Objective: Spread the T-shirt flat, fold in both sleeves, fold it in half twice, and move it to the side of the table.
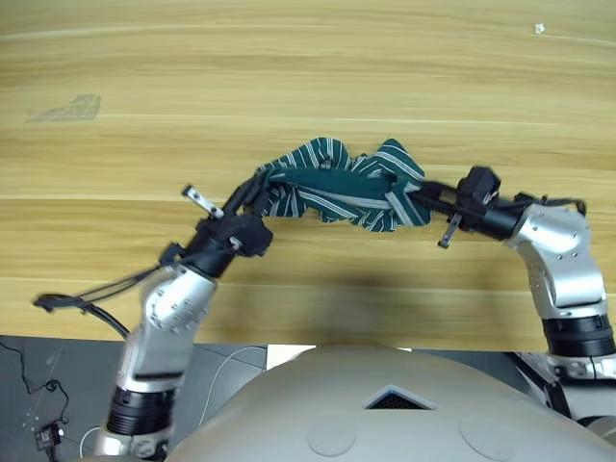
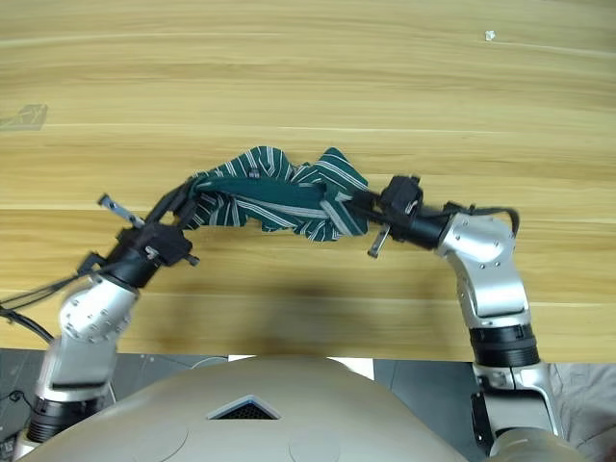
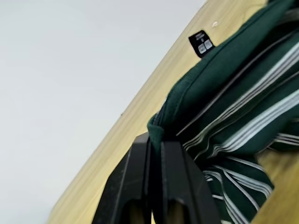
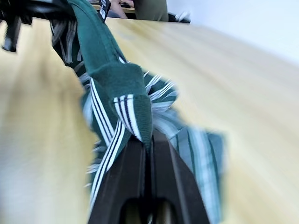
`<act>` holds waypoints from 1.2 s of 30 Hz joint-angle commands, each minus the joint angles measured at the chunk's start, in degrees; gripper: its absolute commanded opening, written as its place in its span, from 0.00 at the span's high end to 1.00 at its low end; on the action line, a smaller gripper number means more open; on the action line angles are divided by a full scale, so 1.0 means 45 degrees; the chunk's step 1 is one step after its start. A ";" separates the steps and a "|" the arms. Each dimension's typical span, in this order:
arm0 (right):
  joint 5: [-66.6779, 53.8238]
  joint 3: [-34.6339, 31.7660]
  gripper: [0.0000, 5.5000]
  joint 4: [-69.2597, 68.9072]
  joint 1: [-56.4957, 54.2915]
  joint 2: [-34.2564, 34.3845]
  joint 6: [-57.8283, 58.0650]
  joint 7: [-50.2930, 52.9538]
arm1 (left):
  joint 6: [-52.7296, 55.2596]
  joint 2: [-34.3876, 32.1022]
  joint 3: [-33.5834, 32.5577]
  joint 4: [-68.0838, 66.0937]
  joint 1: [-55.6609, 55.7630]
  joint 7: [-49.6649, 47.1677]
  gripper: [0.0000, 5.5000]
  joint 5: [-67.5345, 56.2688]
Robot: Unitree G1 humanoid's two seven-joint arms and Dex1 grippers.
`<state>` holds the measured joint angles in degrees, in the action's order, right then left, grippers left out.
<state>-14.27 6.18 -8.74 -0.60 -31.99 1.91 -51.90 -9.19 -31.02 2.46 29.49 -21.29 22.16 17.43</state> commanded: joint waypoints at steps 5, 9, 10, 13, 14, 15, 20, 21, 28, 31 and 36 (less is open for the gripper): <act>0.1662 -0.0484 0.99 0.2974 -0.5363 -0.0607 -0.1584 0.0318 | 0.2502 -0.4016 0.1064 -0.1212 0.7493 0.7236 0.99 -0.2289; 0.2690 -0.0477 0.99 0.5650 -0.8655 -0.1084 -0.2636 0.0550 | 0.2817 -0.4274 0.2077 -0.4646 1.2350 0.9537 0.99 -0.2112; 0.3249 -0.0383 0.99 0.6739 -0.9774 -0.1272 -0.3119 0.0839 | 0.2686 -0.4052 0.2262 -0.6375 1.4233 0.9391 0.99 -0.1553; 0.5125 0.0081 0.99 1.0001 -1.2542 -0.1683 -0.4643 0.2313 | 0.1777 -0.3539 0.2668 -1.0457 1.8353 0.8307 0.99 -0.0188; 0.5667 0.0223 0.99 1.0847 -1.3252 -0.1794 -0.5052 0.2894 | 0.1453 -0.3360 0.2770 -1.1562 1.9383 0.7835 0.99 0.0145; 0.6082 0.0326 0.99 1.1564 -1.3856 -0.1859 -0.5425 0.3371 | 0.1019 -0.3194 0.2915 -1.2726 2.0364 0.7262 0.99 0.0542; 0.6153 0.0300 0.99 1.3207 -1.4831 -0.1688 -0.6619 0.3485 | -0.0663 -0.2765 0.3253 -1.5599 2.2064 0.6129 0.99 0.1128; 0.5454 0.0062 0.99 1.3006 -1.4589 -0.1523 -0.6488 0.2769 | -0.0765 -0.2699 0.3187 -1.5406 2.1856 0.6302 0.99 0.0893; -0.1122 -0.1028 0.99 0.5369 -0.9730 -0.2688 -0.2635 -0.3623 | 0.0938 -0.4788 0.2276 -0.8309 1.6565 1.0006 0.99 -0.1688; -0.2111 -0.1141 0.99 0.1808 -0.6627 -0.3430 -0.1579 -0.4263 | 0.2113 -0.6010 0.1602 -0.4056 1.2257 1.0748 0.99 -0.2867; -0.2224 -0.0766 0.99 -0.0652 -0.3800 -0.3626 -0.0719 -0.4343 | 0.2865 -0.6417 0.1390 -0.0679 0.8038 1.0406 0.99 -0.3138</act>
<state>-23.47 2.64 -9.10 -20.13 -47.07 -2.87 -70.46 2.67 -58.41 9.78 22.88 18.62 69.62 3.48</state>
